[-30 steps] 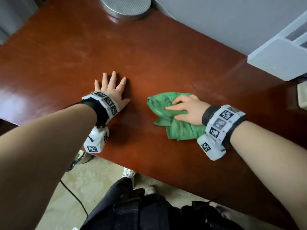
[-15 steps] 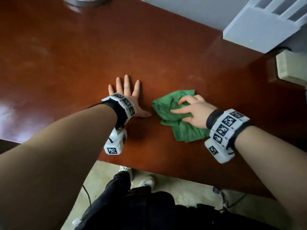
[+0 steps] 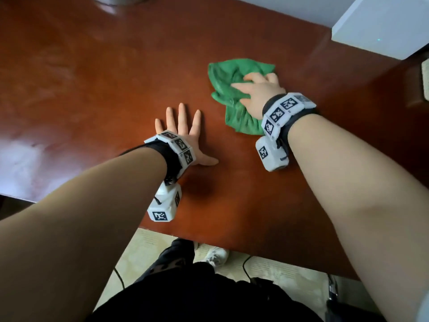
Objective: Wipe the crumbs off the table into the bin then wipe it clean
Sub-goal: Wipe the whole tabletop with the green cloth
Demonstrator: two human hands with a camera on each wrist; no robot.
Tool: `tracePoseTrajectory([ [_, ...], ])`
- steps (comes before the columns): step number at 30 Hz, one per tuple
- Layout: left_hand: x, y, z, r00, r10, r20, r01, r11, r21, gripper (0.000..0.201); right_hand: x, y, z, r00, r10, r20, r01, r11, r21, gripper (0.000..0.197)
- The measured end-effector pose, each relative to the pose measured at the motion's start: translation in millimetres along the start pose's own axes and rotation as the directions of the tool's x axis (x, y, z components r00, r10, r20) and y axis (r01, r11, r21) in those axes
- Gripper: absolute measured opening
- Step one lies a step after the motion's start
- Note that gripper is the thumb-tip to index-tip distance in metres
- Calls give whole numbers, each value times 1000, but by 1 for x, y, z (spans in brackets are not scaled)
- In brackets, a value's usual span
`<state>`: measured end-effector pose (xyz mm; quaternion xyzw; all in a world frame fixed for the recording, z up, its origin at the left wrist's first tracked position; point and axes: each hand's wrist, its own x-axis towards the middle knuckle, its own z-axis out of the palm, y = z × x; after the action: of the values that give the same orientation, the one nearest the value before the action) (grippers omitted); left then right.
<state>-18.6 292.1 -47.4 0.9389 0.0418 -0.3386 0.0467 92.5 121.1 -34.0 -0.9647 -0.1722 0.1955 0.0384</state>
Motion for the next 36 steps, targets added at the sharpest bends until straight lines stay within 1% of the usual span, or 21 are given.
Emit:
tracePoseTrajectory([
  [2, -2, 0, -1, 1000, 3, -3, -3, 1000, 13, 125, -31, 0, 8, 986, -151, 67, 153, 988, -28, 46],
  [4, -3, 0, -3, 1000, 6, -10, -6, 1000, 18, 126, -65, 9, 10, 961, -228, 156, 242, 967, -75, 48],
  [7, -6, 1, -3, 1000, 3, 2, -3, 1000, 8, 125, -106, 40, 3, 924, -210, 320, 264, 955, -136, 49],
  [9, -7, 2, -4, 1000, -1, 6, 1, 1000, 22, 125, -119, 61, -8, 901, -157, 404, 248, 951, -186, 44],
  [10, -7, 2, -4, 1000, -3, 9, 3, 1000, 22, 125, -120, 70, -14, 915, -132, 381, 212, 961, -176, 43],
  [11, -6, 2, -4, 1000, -5, 11, 5, 1000, 22, 125, -114, 79, -21, 946, -100, 307, 146, 980, -132, 41],
  [13, -5, 2, -4, 1000, -11, 15, 11, 1000, 21, 125, -91, 94, -29, 997, 29, 72, -26, 999, -41, 41],
  [14, -4, 2, -4, 1000, -14, 18, 13, 1000, 19, 125, -75, 98, -30, 993, 118, -21, -119, 993, -29, 43],
  [15, -4, 2, -4, 1000, -14, 20, 14, 1000, 18, 125, -59, 98, -27, 975, 212, -68, -214, 976, -23, 47],
  [18, -2, 2, -3, 999, -24, 26, 24, 1000, 19, 125, -26, 80, -8, 923, 385, -6, -385, 923, -22, 52],
  [20, -1, 2, -4, 999, -29, 31, 29, 999, 21, 125, -28, 68, 4, 912, 409, 21, -410, 912, 15, 50],
  [24, -4, 2, -4, 999, -32, 32, 31, 999, 19, 124, -101, 51, 22, 986, 160, 39, -161, 986, 33, 48],
  [27, -6, 2, -5, 999, -40, 27, 39, 999, 13, 125, -158, 53, 24, 974, 63, 217, -60, 998, -22, 49],
  [28, -7, 4, -5, 999, -41, 34, 41, 999, 14, 125, -170, 57, 20, 962, 59, 268, -53, 998, -31, 48],
  [29, -7, 5, -5, 998, -43, 34, 43, 999, 17, 125, -173, 63, 12, 958, 70, 277, -67, 998, -18, 46],
  [30, -7, 6, -6, 998, -47, 31, 47, 999, 23, 125, -170, 72, 4, 967, 105, 231, -111, 994, 16, 45],
  [31, -6, 7, -7, 998, -50, 31, 49, 998, 30, 125, -163, 83, -1, 975, 176, 137, -186, 981, 63, 45],
  [32, -6, 7, -7, 998, -53, 32, 52, 998, 30, 124, -151, 95, -3, 961, 274, 32, -276, 955, 111, 45],
  [33, -6, 8, -6, 998, -56, 32, 55, 998, 27, 125, -137, 106, -3, 927, 372, -50, -362, 921, 147, 46],
  [34, -6, 8, -6, 998, -60, 31, 59, 998, 29, 125, -122, 112, 0, 887, 455, -81, -438, 883, 167, 48],
  [36, -5, 8, -5, 997, -61, 37, 60, 997, 39, 125, -99, 112, 9, 825, 564, -37, -550, 816, 174, 50],
])
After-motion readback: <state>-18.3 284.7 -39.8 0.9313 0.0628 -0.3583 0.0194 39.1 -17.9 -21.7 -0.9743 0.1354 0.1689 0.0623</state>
